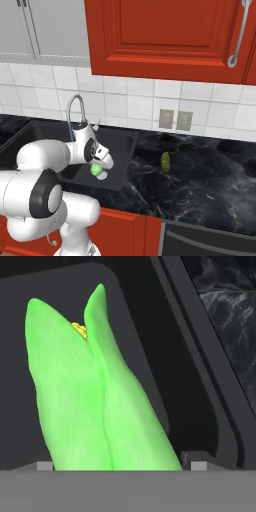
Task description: Turn on the sink faucet. Then move the corn from the counter to the sink. Turn off the sink. Move the vegetable from the sink to the pot next to the stove. Finally move the pot to the rear right burner.
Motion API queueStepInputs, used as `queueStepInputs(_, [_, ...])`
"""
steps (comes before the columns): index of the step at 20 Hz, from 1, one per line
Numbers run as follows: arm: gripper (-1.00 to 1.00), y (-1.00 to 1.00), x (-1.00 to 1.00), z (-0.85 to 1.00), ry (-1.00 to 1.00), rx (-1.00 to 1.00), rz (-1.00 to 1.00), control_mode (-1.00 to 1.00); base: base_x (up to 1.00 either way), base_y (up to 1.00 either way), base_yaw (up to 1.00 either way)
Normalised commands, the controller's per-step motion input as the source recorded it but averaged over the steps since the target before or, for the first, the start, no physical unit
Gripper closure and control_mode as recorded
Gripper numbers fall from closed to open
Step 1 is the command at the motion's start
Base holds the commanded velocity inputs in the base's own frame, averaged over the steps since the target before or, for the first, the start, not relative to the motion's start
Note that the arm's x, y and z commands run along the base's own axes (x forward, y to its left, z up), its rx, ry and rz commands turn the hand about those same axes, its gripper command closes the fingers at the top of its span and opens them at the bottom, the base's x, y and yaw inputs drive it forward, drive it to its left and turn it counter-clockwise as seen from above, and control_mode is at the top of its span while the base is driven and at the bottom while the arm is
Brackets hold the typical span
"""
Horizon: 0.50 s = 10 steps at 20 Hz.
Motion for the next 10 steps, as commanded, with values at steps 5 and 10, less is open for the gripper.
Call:
queueStepInputs(5, [1.00, 0.01, 0.21, -0.09, 0.01, 0.01, 0.00, -1.00, 0.00, 0.00, 0.00])
queueStepInputs(10, [1.00, 0.00, 0.24, -0.14, 0.04, 0.00, 0.00, -1.00, 0.00, 0.00, 0.00])
